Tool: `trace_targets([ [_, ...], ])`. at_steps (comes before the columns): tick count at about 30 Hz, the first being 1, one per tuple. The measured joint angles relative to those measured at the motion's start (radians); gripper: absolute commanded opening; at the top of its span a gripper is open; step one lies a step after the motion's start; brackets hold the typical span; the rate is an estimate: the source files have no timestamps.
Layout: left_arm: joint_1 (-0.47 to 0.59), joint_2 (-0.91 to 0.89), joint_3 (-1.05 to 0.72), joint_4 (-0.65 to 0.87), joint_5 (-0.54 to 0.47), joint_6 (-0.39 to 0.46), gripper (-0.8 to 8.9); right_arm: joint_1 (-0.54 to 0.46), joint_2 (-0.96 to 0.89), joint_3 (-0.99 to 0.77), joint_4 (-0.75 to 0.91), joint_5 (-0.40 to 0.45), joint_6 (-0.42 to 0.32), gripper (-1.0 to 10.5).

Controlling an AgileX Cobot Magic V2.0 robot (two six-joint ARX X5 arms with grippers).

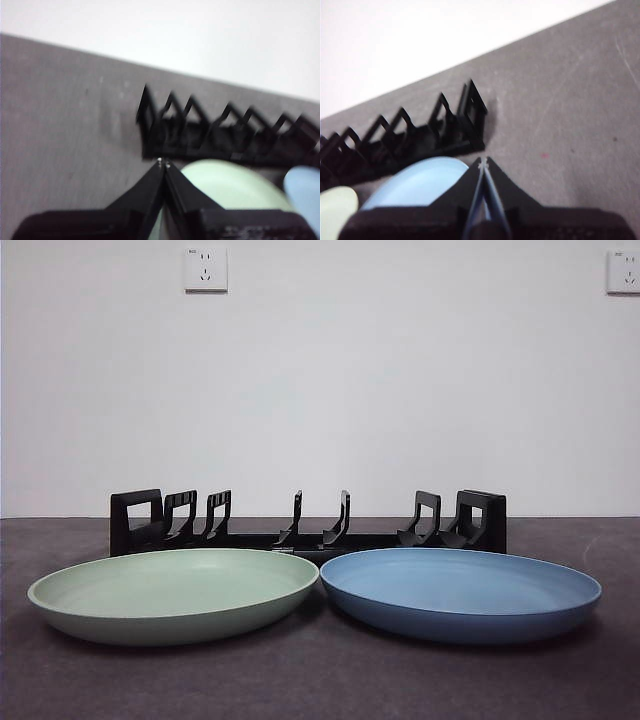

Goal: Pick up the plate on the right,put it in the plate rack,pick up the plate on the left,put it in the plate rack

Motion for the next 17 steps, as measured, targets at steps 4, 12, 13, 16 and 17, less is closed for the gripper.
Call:
trace_targets([
  [4, 0.0, 0.095, 0.103, 0.009, 0.0, -0.021, -0.07, 0.0, 0.125, 0.101, -0.001, 0.0, 0.008, -0.1],
  [12, 0.0, 0.377, 0.286, 0.007, 0.071, -0.023, 0.0, 0.0, 0.434, 0.336, -0.106, -0.065, 0.0, -0.1],
  [13, 0.0, 0.417, 0.309, 0.007, 0.092, -0.021, 0.0, 0.0, 0.478, 0.365, -0.121, -0.095, -0.007, -0.1],
  [16, 0.0, 0.525, 0.367, 0.0, 0.153, -0.018, 0.68, 0.0, 0.593, 0.436, -0.158, -0.181, -0.038, 0.0],
  [17, 0.0, 0.56, 0.386, -0.001, 0.174, -0.018, 1.36, 0.0, 0.633, 0.46, -0.172, -0.213, -0.051, 0.0],
])
